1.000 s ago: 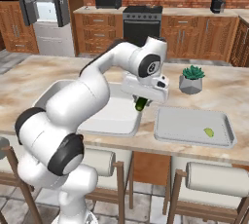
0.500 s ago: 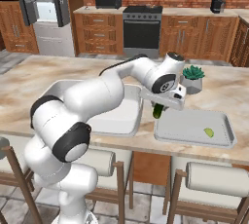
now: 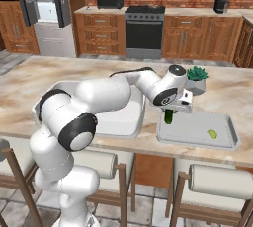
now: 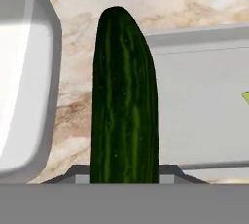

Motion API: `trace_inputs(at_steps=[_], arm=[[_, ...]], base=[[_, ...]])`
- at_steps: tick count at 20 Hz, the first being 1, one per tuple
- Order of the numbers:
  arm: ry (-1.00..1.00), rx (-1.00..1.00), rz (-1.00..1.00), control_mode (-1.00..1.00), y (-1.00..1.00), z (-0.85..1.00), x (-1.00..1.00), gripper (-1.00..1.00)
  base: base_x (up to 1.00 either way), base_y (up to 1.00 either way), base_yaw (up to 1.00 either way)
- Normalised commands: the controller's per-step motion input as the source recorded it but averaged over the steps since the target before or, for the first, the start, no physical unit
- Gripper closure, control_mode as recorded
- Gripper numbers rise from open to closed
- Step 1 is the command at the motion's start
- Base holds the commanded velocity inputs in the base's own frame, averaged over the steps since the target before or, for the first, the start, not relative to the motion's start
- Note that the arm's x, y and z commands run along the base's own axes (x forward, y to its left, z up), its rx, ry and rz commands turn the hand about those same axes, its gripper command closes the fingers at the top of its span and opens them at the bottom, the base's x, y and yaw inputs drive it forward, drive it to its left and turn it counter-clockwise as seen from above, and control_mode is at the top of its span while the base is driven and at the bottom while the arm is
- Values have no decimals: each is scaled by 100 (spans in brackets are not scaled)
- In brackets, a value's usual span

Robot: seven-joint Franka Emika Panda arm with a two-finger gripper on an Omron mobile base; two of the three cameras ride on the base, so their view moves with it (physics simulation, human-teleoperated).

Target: Place the cold items (lemon wedge and cucumber) from the fridge in one tupperware on the dining counter. Place the warm items (hot dog and kebab skewer) in the stove area in another tupperware.

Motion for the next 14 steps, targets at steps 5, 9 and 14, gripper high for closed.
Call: trace_inputs(at_steps=[5,9,14], arm=[[-4,-17,17,-100,-43,-26,47,100],[-6,-15,17,-100,-44,-31,3,100],[-2,-5,18,-100,-11,-17,-3,100]], base=[[0,0,0],[0,0,0],[0,0,0]])
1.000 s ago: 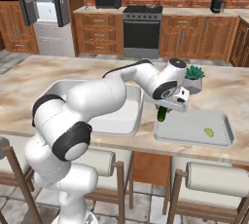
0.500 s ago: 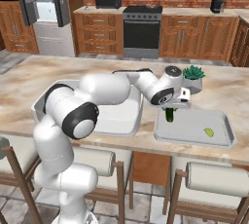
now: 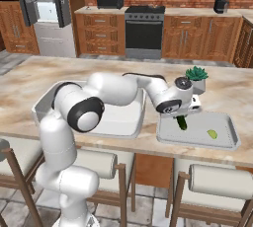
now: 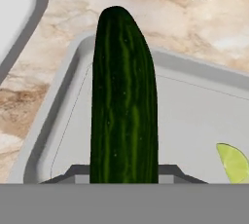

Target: Place the cold items (lemon wedge and cucumber) from the fridge in one tupperware on the dining counter. Place the warm items (hot dog and kebab skewer) in the stove area in another tupperware.

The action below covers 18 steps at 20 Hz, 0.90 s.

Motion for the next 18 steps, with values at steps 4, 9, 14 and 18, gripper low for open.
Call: trace_inputs(at_steps=[4,9,14,18], arm=[[9,-5,24,-100,0,-5,0,100],[19,-6,27,-100,0,0,0,100],[15,-9,25,-100,0,-17,0,100],[1,-2,25,-100,0,-39,0,100]], base=[[0,0,0],[0,0,0],[0,0,0],[0,0,0]])
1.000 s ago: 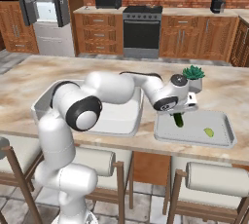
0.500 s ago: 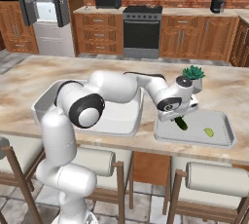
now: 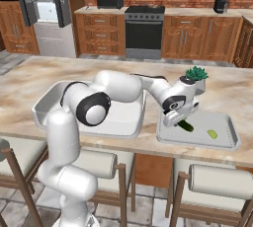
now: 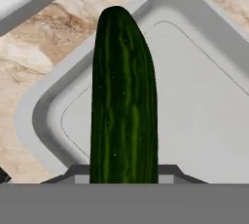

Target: Place the cold items (lemon wedge and cucumber) from the fridge in one tupperware on the dining counter. Place the warm items (hot dog and kebab skewer) in the stove area in another tupperware.

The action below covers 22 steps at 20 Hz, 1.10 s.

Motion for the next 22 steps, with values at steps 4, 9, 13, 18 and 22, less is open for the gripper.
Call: trace_inputs(at_steps=[4,9,13,18,22], arm=[[0,0,23,-100,-4,-43,0,100],[0,0,17,-100,0,-15,0,100],[0,0,11,-100,0,0,5,100],[0,0,4,-100,0,0,2,-100],[1,0,0,-100,0,0,0,-100]], base=[[0,0,0],[0,0,0],[0,0,0],[0,0,0],[0,0,0]])
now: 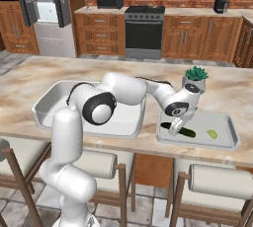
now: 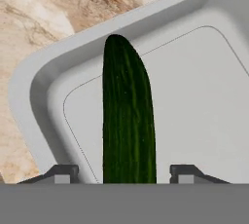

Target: Place the cold items (lemon wedge and cucumber) from the fridge in one tupperware on the dining counter. Place the warm items (hot dog and kebab skewer) in the stove area in another tupperware.

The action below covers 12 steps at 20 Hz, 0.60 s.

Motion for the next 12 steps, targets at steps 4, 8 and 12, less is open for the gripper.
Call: trace_inputs(at_steps=[4,8,12], arm=[[0,-1,0,-100,2,0,0,-100],[4,-11,-1,-100,15,24,-7,-100],[0,-21,-8,-100,44,89,-47,-100]], base=[[0,0,0],[0,0,0],[0,0,0]])
